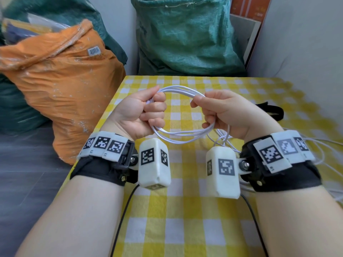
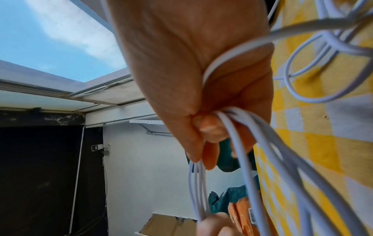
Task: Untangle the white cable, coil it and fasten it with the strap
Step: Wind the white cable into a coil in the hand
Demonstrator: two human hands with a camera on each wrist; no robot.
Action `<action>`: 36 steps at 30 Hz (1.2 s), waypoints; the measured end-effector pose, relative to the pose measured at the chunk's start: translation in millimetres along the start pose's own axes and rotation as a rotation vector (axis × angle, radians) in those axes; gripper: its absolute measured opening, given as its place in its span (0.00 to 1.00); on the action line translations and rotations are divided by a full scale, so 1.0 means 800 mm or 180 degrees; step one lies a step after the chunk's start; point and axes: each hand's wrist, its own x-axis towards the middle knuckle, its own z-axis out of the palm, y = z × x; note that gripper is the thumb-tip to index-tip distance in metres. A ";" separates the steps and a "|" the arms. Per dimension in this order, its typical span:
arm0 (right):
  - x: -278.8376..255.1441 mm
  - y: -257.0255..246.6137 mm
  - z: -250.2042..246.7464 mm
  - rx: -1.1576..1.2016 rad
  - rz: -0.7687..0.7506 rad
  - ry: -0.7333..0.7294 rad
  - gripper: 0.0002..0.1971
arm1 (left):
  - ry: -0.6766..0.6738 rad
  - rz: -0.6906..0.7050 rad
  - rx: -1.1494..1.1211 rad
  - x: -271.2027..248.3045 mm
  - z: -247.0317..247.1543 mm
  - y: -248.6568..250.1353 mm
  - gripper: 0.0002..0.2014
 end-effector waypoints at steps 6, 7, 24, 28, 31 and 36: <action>0.003 -0.003 0.002 0.0481 0.0087 0.0136 0.13 | -0.0168 0.0080 -0.0561 0.004 -0.005 -0.006 0.23; 0.003 -0.004 0.001 0.0526 0.0073 0.0196 0.14 | -0.0407 0.0065 -0.0678 0.005 -0.007 -0.009 0.22; 0.002 -0.004 0.002 0.0561 -0.0044 0.0423 0.07 | -0.1100 0.0261 -0.1056 0.003 -0.001 -0.009 0.19; -0.001 -0.001 -0.005 0.0162 0.0055 0.0387 0.03 | -0.1028 0.0286 -0.1406 0.008 -0.017 -0.004 0.24; 0.002 0.006 -0.017 -0.0317 0.0025 0.1106 0.04 | -0.1152 0.0474 -0.1899 0.008 -0.041 0.005 0.26; 0.004 0.016 -0.037 -0.0027 0.0087 0.2037 0.12 | 0.0034 0.1457 -0.2368 -0.007 -0.069 0.025 0.24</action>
